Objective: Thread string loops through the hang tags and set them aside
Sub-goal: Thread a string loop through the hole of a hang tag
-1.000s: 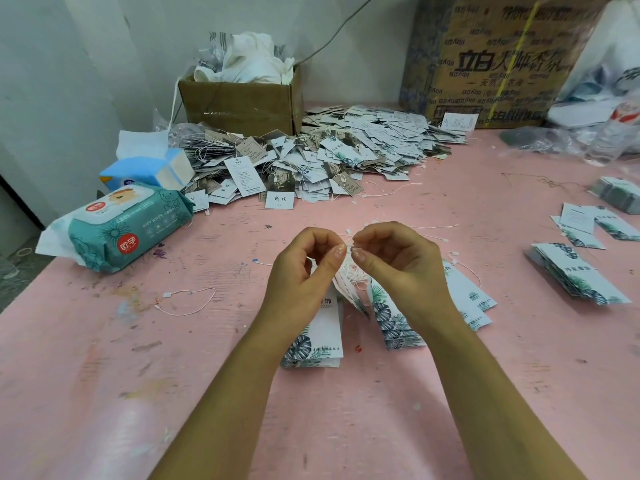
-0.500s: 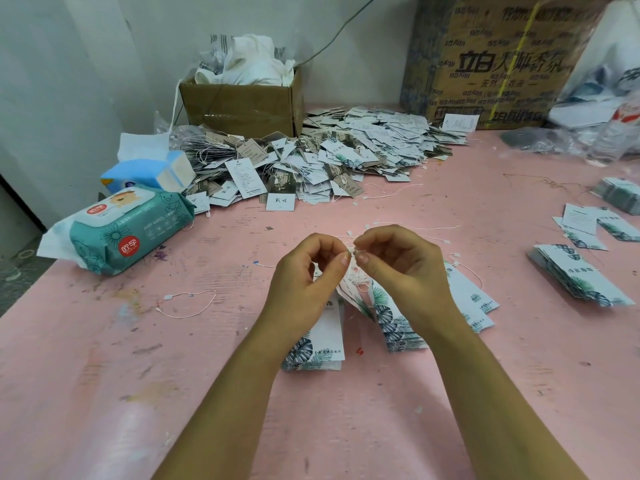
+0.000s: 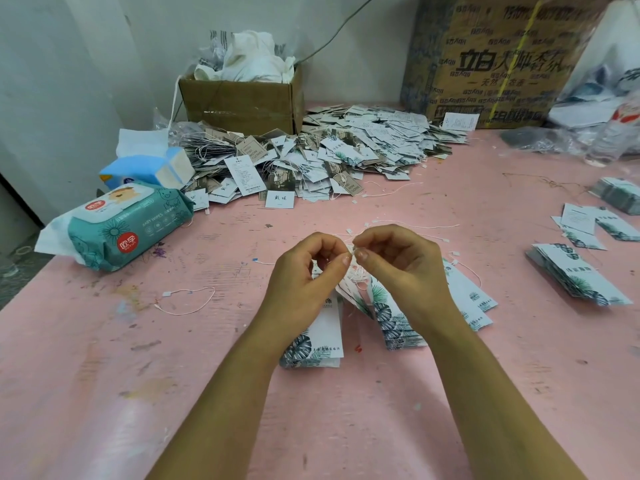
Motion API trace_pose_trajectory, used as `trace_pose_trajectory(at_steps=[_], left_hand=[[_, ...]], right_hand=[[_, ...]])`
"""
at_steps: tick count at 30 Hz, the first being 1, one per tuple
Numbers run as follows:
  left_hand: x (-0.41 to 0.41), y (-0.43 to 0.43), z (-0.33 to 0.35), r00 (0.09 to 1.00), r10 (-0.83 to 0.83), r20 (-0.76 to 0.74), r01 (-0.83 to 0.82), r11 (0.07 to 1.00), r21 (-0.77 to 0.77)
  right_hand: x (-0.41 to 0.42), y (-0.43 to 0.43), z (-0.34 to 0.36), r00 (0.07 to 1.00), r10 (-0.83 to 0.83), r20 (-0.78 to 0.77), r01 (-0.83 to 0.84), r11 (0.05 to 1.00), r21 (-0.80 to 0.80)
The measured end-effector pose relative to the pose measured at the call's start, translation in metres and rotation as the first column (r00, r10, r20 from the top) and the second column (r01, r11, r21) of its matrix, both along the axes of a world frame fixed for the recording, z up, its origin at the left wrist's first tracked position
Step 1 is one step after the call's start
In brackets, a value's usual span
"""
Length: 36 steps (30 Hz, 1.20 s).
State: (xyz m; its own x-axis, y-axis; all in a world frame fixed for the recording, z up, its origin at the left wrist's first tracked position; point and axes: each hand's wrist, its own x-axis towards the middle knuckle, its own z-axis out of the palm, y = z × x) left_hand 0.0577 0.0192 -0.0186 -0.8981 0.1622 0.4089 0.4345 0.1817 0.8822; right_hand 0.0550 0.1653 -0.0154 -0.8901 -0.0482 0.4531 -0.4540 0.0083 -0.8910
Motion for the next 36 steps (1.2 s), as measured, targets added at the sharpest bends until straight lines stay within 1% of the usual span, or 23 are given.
trace_pose_trajectory(at_steps=[7,14,17,20,29,36], left_hand=[[0.0003,-0.0002,0.0006,1.000,-0.002,-0.013,0.001,1.000,-0.026],[-0.0003,-0.0020,0.0014,1.000,-0.010,-0.002,0.010,0.999,-0.053],[-0.0009,-0.0041,0.0005,0.999,0.016,-0.030,-0.019,0.995,-0.094],[-0.0010,-0.0040,0.0000,0.997,0.047,-0.062,-0.053,0.994,-0.098],[0.0001,-0.0048,0.0017,0.995,0.039,-0.091,-0.046,0.996,-0.074],[-0.0011,-0.0044,0.0010,0.994,0.031,-0.102,-0.038,0.997,-0.072]], right_hand=[[-0.0009,0.0015,-0.0010,0.999,-0.009,0.042,0.009,1.000,0.001],[-0.0016,0.0033,0.0008,0.995,0.075,0.059,-0.076,0.997,0.009],[-0.0013,0.0039,0.0023,0.992,0.105,0.069,-0.105,0.994,-0.001],[-0.0008,0.0036,0.0032,0.989,0.122,0.081,-0.121,0.992,-0.021],[-0.0009,0.0052,0.0025,0.980,0.135,0.145,-0.120,0.987,-0.107],[-0.0024,0.0030,-0.0001,0.984,0.108,0.140,-0.091,0.988,-0.125]])
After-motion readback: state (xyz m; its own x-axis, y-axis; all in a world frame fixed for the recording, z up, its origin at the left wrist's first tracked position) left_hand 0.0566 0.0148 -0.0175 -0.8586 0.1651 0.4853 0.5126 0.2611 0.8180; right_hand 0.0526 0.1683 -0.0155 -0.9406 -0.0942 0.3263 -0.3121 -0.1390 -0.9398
